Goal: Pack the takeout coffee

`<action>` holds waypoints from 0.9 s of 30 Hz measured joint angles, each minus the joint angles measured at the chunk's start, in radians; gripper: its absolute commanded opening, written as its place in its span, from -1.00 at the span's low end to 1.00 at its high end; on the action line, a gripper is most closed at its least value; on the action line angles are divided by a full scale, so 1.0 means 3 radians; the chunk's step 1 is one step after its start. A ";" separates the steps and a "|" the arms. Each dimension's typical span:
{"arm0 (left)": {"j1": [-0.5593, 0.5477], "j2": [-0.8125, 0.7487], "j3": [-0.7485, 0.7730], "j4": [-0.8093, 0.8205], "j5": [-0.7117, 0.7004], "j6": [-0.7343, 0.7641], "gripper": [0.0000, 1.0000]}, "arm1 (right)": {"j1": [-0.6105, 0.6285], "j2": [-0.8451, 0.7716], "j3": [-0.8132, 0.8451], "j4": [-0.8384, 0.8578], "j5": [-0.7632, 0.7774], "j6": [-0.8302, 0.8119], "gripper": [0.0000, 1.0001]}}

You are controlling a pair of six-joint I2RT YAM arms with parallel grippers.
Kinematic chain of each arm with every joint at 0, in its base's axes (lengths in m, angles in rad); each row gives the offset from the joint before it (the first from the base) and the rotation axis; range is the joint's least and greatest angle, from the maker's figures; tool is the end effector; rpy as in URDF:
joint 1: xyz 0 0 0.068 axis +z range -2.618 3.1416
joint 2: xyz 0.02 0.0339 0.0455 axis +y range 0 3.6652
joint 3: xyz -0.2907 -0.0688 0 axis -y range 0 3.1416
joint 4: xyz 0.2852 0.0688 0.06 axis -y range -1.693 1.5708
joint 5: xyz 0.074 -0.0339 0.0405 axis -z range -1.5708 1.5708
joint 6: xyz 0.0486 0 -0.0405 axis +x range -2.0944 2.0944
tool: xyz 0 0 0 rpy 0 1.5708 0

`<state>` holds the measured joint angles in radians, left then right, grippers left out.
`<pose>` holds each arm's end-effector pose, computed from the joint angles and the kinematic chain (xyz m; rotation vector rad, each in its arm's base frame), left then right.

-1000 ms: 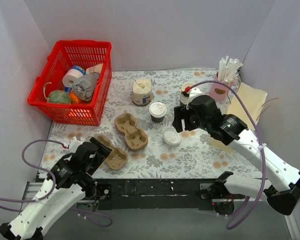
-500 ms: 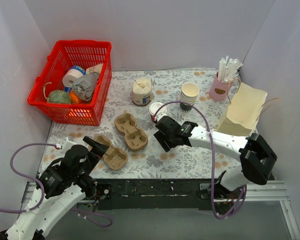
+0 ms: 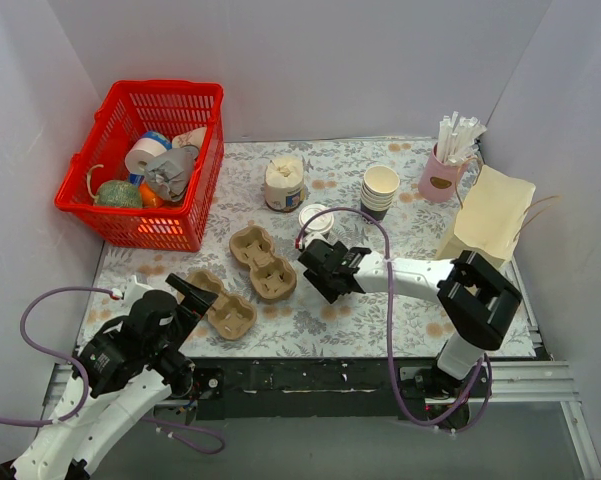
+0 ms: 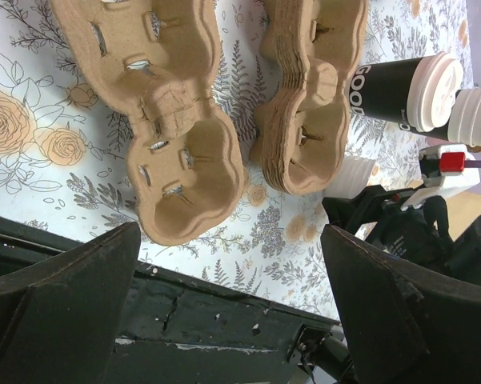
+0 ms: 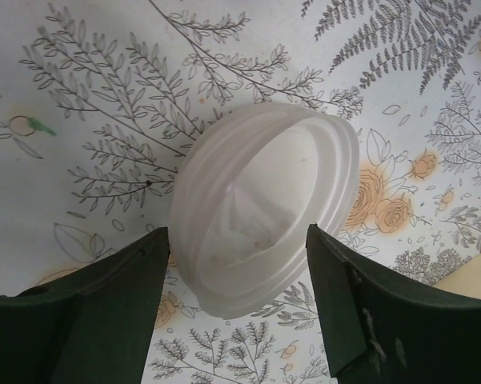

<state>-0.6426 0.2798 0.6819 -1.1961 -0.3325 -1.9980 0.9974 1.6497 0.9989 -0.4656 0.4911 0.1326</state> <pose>0.0605 -0.0254 0.2751 -1.6991 1.8376 -0.8859 0.2132 0.2879 0.1733 -0.9141 2.3256 -0.2192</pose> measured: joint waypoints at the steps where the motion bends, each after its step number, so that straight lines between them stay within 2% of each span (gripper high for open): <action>1: 0.0000 0.0000 0.0000 0.0000 0.0001 -0.0001 0.96 | -0.0001 0.0025 0.0000 0.0000 0.0060 -0.0004 0.54; 11: 0.0001 0.0017 0.0000 -0.0001 0.0000 0.0000 0.96 | -0.0134 0.0137 0.0015 0.0048 0.0296 -0.0010 0.47; 27: 0.0000 0.0017 0.0000 -0.0028 -0.0001 0.0000 0.96 | -0.1216 0.0137 0.0178 0.0298 0.0239 -0.0032 0.44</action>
<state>-0.6426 0.2848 0.6819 -1.2045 -0.3328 -1.9980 0.6327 1.6909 1.0523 -0.3763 0.5629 0.1230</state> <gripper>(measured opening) 0.981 0.725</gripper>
